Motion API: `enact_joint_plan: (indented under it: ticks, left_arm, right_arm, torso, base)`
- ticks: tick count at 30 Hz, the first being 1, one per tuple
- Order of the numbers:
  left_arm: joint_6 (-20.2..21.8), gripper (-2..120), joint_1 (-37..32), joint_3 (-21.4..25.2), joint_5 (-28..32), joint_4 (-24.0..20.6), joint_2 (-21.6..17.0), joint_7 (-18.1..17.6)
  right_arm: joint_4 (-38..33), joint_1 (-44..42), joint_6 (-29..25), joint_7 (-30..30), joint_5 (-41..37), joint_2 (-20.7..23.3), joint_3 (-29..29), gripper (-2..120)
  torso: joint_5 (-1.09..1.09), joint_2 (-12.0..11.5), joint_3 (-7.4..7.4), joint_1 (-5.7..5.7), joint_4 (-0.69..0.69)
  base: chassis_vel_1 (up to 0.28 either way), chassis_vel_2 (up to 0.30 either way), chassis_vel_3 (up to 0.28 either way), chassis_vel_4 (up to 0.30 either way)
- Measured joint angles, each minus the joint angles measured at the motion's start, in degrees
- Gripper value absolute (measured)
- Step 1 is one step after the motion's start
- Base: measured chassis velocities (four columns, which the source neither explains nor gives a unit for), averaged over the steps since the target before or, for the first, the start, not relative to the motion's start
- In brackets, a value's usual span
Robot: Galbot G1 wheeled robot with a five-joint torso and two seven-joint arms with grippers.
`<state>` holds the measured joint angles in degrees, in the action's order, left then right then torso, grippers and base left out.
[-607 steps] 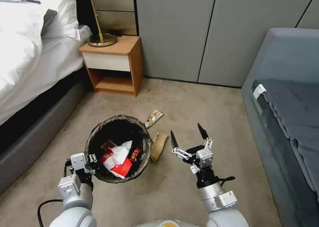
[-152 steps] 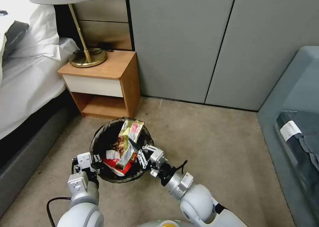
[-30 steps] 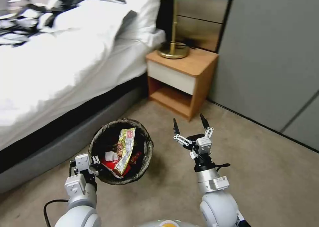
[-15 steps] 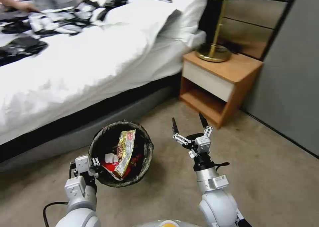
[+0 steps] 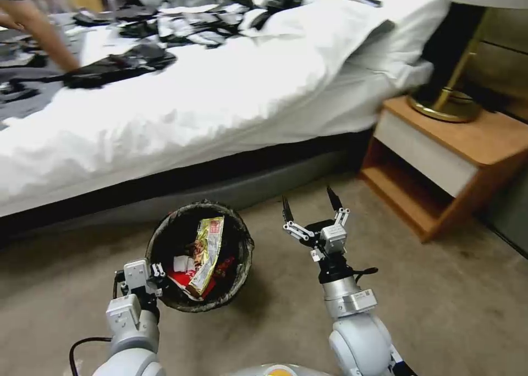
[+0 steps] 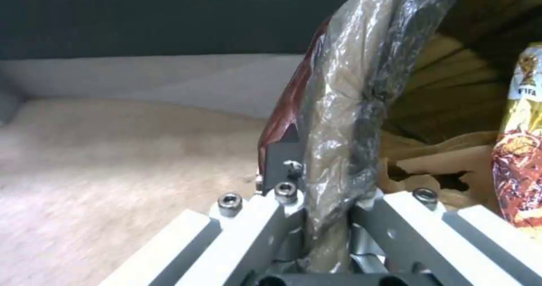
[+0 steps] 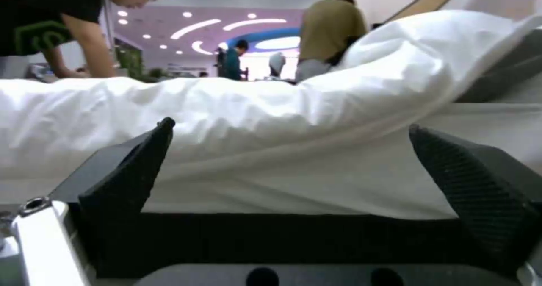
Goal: Pick up the trash bin, then pick up the garbage from the floor and place it into the trash bin.
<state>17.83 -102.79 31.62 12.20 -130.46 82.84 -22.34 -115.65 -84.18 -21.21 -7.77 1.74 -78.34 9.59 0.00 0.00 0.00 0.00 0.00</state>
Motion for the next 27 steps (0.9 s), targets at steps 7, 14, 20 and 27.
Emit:
enact_joint_plan:
  ticks: [7, 14, 20, 27]
  left_arm:
    - [0.0, 0, 0.1, 0.2, 0.0, -0.2, -0.1, 0.0]
    - [0.1, 0, 0.4, 0.4, 0.2, -0.2, -0.2, 0.0]
    - [0.2, 0, 0.6, 0.5, 0.2, -0.3, -0.2, 0.0]
    - [0.2, 0, 0.7, 0.6, 0.3, -0.3, -0.2, 0.0]
  right_arm:
    - [0.0, 0.1, 0.1, 0.1, 0.0, 0.1, -0.1, 100]
    - [0.0, 0.3, 0.2, 0.1, 0.0, 0.1, -0.2, 100]
    - [0.2, 0.4, 0.2, 0.2, 0.0, 0.1, -0.3, 100]
    - [0.3, 0.6, 0.3, 0.4, 0.0, 0.1, -0.4, 100]
  torso:
    - [0.00, 0.0, 0.00, 0.00, 0.00]
    - [0.00, 0.0, 0.00, 0.00, 0.00]
    - [0.00, 0.0, 0.00, 0.00, 0.00]
    - [0.00, 0.0, 0.00, 0.00, 0.01]
  base:
    - [0.128, 0.116, 0.117, 0.121]
    - [0.119, 0.134, 0.128, 0.126]
    - [0.131, 0.129, 0.128, 0.132]
    - [0.125, 0.124, 0.126, 0.124]
